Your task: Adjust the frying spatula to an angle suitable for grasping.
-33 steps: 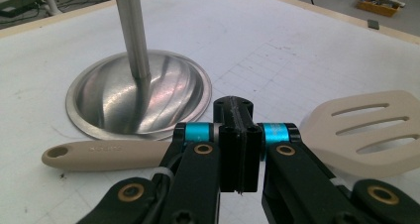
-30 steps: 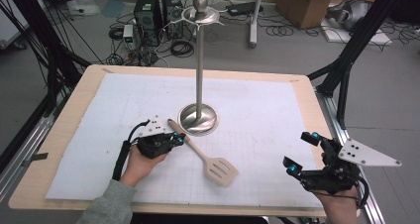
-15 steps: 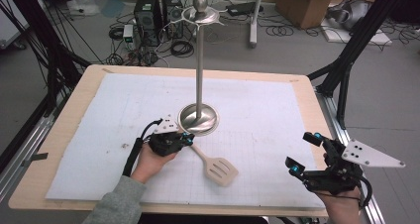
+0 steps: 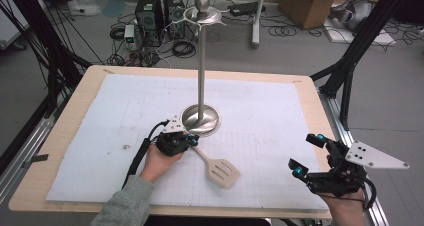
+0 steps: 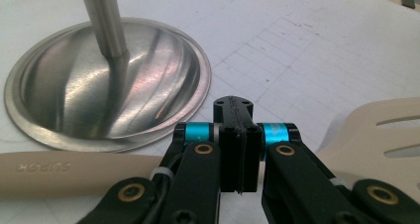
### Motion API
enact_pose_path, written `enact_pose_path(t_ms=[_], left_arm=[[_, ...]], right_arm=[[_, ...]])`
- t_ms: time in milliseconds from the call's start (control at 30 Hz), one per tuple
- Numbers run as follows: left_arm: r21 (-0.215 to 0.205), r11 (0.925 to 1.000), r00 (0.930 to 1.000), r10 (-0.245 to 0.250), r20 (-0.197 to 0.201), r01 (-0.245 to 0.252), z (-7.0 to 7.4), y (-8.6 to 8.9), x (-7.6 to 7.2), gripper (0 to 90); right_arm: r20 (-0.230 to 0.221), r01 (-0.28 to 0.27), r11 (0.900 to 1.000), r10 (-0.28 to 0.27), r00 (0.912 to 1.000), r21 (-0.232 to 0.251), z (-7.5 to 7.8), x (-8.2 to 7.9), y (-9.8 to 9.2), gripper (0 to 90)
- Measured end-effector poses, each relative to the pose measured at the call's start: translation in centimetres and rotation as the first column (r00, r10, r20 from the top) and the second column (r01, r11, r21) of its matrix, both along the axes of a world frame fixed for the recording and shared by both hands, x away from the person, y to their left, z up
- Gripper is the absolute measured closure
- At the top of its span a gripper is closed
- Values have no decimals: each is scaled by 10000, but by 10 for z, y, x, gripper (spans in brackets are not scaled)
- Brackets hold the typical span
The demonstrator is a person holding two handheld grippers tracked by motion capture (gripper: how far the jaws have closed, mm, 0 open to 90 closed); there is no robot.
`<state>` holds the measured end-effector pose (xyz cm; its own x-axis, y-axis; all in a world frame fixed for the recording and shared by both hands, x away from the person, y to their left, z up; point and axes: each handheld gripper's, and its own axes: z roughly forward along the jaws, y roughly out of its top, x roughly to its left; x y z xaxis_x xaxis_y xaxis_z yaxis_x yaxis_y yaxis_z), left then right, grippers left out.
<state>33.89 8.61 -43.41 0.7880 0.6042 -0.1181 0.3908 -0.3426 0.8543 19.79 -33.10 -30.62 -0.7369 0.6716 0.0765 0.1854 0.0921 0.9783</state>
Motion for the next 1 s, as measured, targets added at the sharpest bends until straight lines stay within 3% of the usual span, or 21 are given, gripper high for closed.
enact_pose_path(t_ms=[167, 500, 933, 1000], left_arm=[[376, 9992, 9998, -102, -184, 109, -4, -9, 1, 897], [584, 9981, 9994, -190, -298, 207, -7, -18, 3, 896], [948, 9947, 9982, -343, -500, 389, -13, -27, 2, 896], [1271, 9909, 9980, -371, -510, 433, -16, -29, 1, 896]], right_arm=[[17, -5, 10000, 5, 10000, 1, 1, -1, 0, 60], [128, -36, 10000, 36, 9999, -13, 1, 0, -1, 60], [-52, -116, 9999, 116, 9999, 10, 1, -1, -1, 60], [-97, -152, 9999, 152, 9998, -28, 0, -1, 0, 60]])
